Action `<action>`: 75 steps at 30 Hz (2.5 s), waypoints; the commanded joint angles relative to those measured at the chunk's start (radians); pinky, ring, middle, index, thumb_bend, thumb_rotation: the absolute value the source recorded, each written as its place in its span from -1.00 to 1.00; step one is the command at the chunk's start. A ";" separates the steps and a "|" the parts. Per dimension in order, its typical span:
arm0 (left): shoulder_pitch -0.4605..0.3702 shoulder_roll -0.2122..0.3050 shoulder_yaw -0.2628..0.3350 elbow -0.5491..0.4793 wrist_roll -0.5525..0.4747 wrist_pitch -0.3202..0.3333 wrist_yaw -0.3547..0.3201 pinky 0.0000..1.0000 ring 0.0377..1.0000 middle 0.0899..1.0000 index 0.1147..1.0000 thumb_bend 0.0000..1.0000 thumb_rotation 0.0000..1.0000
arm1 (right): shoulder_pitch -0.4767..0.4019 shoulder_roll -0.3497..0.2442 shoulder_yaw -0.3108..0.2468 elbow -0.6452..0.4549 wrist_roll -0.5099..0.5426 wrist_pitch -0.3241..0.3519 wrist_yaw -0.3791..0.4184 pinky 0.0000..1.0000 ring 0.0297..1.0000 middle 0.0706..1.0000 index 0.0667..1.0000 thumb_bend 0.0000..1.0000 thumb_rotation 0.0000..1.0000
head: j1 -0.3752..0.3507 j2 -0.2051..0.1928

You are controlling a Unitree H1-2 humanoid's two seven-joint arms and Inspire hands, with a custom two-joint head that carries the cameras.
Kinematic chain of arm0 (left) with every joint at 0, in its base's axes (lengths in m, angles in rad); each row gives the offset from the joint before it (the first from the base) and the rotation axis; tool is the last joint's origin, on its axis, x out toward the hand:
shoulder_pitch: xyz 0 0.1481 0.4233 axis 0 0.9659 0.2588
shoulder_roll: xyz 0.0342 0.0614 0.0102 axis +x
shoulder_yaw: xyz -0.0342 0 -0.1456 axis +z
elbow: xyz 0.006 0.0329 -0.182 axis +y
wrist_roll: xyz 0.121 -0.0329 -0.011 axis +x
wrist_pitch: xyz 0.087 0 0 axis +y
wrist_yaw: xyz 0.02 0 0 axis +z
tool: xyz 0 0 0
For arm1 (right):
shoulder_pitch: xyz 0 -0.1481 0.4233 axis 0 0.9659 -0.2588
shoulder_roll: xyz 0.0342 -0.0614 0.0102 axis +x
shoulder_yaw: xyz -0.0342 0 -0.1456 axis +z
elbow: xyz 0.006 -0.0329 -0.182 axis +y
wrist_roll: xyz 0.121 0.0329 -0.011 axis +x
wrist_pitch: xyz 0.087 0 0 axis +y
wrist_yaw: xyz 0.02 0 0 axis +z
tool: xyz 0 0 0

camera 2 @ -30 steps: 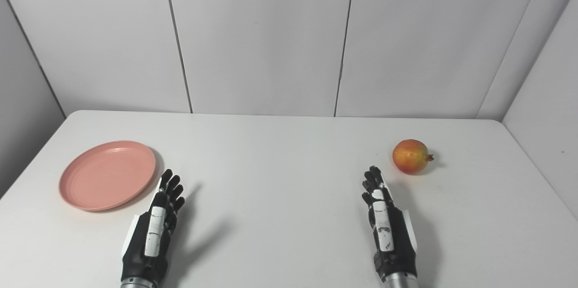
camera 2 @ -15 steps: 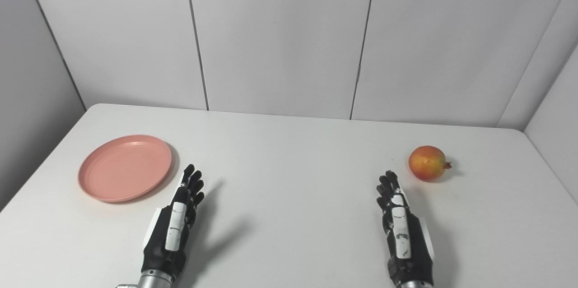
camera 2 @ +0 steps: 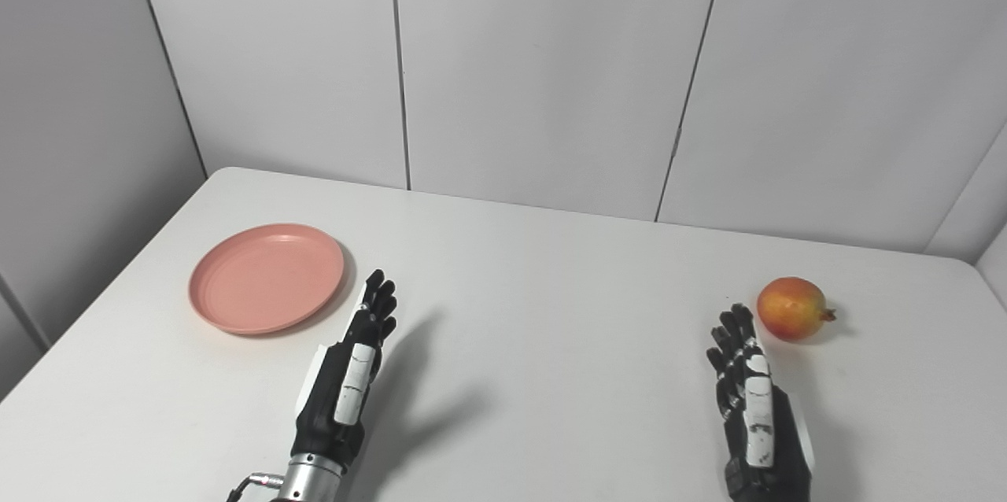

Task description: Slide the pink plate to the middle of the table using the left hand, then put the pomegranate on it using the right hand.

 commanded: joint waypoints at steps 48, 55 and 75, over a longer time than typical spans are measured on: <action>-0.225 0.084 0.102 -0.262 -0.258 0.417 -0.016 1.00 0.99 0.95 0.96 0.85 0.91 | 0.046 -0.001 0.008 0.056 -0.017 -0.073 0.027 0.97 0.92 0.92 0.92 0.55 0.94 | -0.049 -0.034; -0.343 0.159 0.202 -0.281 -0.368 0.556 -0.010 1.00 0.94 0.92 0.92 0.90 0.95 | 0.039 0.002 0.008 0.072 -0.017 -0.076 0.028 0.94 0.90 0.90 0.90 0.55 0.92 | -0.051 -0.038; -0.546 0.553 0.350 0.105 -0.496 0.427 -0.261 1.00 0.98 0.91 0.93 1.00 0.99 | 0.033 -0.005 0.009 0.075 -0.016 -0.067 0.027 0.93 0.90 0.89 0.87 0.52 0.90 | -0.043 -0.018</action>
